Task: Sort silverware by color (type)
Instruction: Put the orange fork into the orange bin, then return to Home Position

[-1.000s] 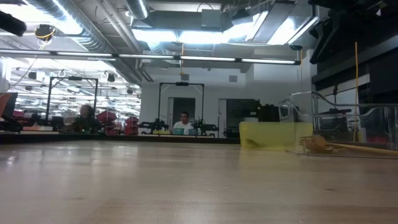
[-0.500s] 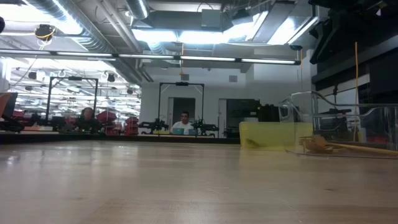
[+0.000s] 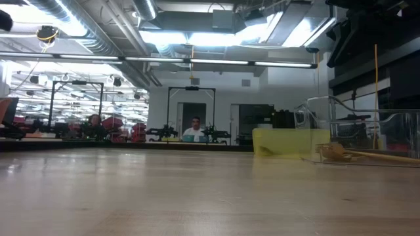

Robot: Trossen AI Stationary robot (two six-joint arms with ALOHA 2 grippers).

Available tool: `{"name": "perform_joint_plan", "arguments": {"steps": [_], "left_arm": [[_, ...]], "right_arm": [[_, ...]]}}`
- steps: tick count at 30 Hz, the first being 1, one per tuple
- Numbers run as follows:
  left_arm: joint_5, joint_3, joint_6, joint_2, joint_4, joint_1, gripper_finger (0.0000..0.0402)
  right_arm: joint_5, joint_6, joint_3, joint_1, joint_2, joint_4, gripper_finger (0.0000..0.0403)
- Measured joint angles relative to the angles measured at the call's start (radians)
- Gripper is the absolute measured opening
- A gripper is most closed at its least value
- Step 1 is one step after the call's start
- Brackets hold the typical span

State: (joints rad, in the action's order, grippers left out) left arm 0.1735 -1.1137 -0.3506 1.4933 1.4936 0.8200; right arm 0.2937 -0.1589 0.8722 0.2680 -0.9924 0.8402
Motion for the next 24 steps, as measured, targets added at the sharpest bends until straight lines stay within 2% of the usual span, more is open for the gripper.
{"name": "perform_joint_plan", "arguments": {"steps": [3,7,12,24], "left_arm": [[-0.042,0.0,0.001,0.0,-0.026,0.0,0.0033],[-0.034,0.0,0.016,0.0,-0.032,0.0,0.0033],[-0.033,0.0,0.123,0.0,-0.032,0.0,0.0033],[-0.033,0.0,0.687,0.0,-0.121,0.0,0.0033]], "right_arm": [[0.0,0.0,0.0,0.0,0.0,0.0,0.0108],[0.0,0.0,0.0,0.0,0.0,0.0,0.0108],[0.0,0.0,0.0,0.0,0.0,0.0,0.0108],[0.0,0.0,0.0,0.0,0.0,0.0,0.0108]]}}
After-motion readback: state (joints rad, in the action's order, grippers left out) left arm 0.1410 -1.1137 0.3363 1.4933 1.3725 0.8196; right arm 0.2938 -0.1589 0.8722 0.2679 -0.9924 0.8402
